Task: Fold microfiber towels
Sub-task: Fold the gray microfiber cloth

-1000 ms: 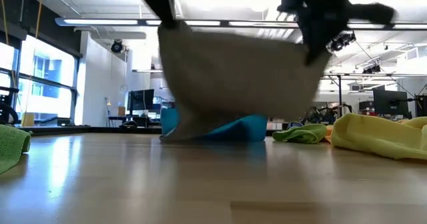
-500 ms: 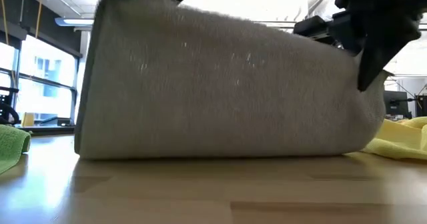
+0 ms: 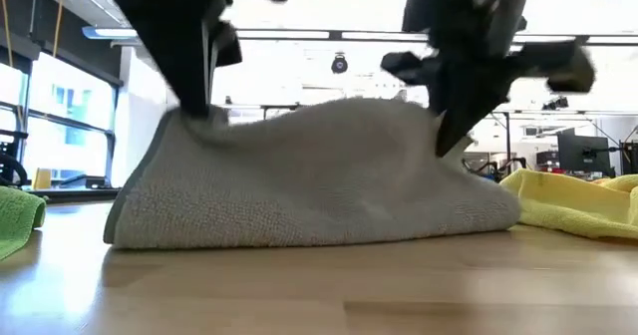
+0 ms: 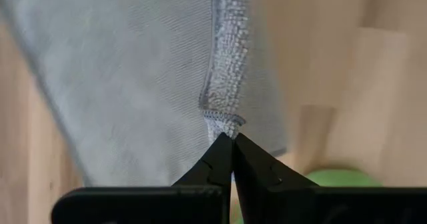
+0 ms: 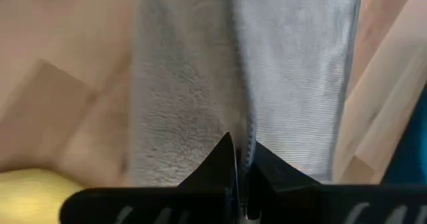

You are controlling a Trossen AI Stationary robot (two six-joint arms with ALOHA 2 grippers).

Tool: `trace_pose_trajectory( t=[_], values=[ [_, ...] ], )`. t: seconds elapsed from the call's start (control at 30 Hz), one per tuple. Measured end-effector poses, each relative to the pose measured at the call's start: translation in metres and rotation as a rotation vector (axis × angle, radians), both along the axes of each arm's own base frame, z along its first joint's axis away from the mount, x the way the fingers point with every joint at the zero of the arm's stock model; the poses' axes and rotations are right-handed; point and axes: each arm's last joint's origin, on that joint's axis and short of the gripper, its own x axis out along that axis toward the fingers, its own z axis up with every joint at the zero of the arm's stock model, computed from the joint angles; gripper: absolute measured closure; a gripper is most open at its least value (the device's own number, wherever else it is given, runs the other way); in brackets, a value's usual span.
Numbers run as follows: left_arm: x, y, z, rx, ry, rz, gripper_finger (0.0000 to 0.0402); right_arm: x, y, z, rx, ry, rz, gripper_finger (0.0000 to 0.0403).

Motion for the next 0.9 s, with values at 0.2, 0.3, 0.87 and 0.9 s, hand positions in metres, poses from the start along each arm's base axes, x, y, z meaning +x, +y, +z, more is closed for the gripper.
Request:
trace_pose_trajectory(
  t=[0.2, 0.3, 0.87, 0.9],
  values=[
    [-0.011, 0.014, -0.025, 0.035, 0.066, 0.139, 0.0401, 0.013, -0.020, -0.018, -0.084, 0.026, -0.005, 0.0402],
    [-0.016, 0.019, -0.034, 0.078, 0.082, 0.180, 0.0401, 0.019, -0.030, -0.025, -0.102, 0.016, -0.022, 0.0402],
    [-0.021, 0.022, -0.040, 0.134, 0.086, 0.236, 0.0401, 0.031, -0.052, -0.030, -0.131, -0.021, -0.008, 0.0402],
    [-0.021, 0.022, -0.040, 0.134, 0.087, 0.238, 0.0401, 0.031, -0.052, -0.030, -0.127, -0.021, -0.013, 0.0402]
  ],
)
